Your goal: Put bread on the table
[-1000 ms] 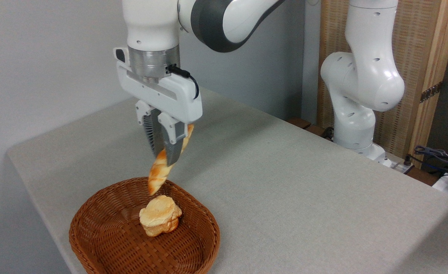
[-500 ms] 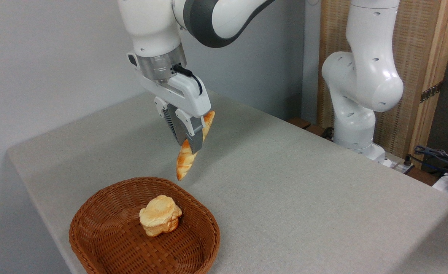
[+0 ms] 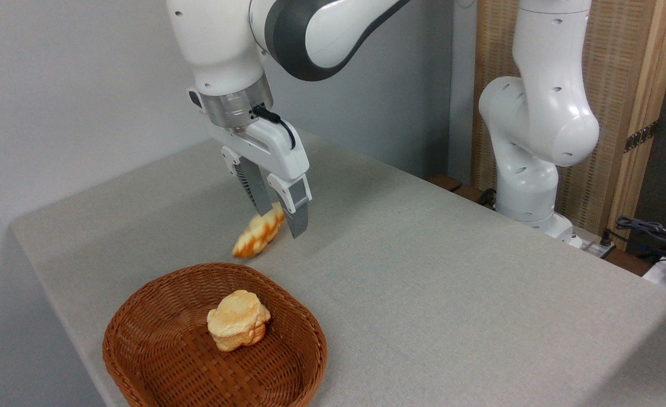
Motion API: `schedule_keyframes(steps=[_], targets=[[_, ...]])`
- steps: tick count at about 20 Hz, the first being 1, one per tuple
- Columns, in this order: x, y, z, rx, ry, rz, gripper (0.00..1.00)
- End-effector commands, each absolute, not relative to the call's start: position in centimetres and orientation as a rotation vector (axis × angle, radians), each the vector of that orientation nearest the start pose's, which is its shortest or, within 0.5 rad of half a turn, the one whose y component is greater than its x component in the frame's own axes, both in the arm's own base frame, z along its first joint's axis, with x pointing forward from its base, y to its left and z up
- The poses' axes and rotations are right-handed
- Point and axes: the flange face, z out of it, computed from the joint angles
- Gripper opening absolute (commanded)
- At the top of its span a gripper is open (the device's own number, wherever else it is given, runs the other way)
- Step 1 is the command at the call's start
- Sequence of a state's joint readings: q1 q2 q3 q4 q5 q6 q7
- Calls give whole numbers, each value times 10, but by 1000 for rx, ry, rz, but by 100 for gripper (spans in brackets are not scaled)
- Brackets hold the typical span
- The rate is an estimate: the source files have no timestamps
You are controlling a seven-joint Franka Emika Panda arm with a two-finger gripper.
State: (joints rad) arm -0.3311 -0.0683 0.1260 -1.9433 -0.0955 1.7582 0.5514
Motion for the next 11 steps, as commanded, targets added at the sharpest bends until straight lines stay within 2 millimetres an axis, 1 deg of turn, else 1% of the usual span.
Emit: schedule_keyframes(steps=[1, 3, 6, 11], targets=[[527, -107, 534, -3020, 1174, 9, 100], [533, -102, 540, -2997, 1156, -66, 100], [542, -100, 547, -2965, 1134, -181, 100], [544, -98, 548, -2963, 1125, -210, 100]])
